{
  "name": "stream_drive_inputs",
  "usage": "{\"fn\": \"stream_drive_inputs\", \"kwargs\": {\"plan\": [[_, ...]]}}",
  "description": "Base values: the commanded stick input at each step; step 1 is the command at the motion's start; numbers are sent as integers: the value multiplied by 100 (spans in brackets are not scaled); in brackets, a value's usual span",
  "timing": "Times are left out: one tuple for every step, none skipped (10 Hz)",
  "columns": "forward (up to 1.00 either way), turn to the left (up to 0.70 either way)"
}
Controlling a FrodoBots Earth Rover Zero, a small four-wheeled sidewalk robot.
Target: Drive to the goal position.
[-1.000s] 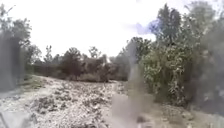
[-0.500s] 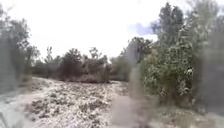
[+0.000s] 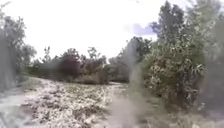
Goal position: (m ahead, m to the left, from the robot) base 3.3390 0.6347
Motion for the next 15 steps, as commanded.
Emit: {"fn": "stream_drive_inputs", "kwargs": {"plan": [[44,27],[44,27],[44,27],[44,27],[44,27],[44,23],[44,11],[44,3],[44,2],[44,2],[44,2],[44,2],[44,2],[44,2],[44,2]]}}
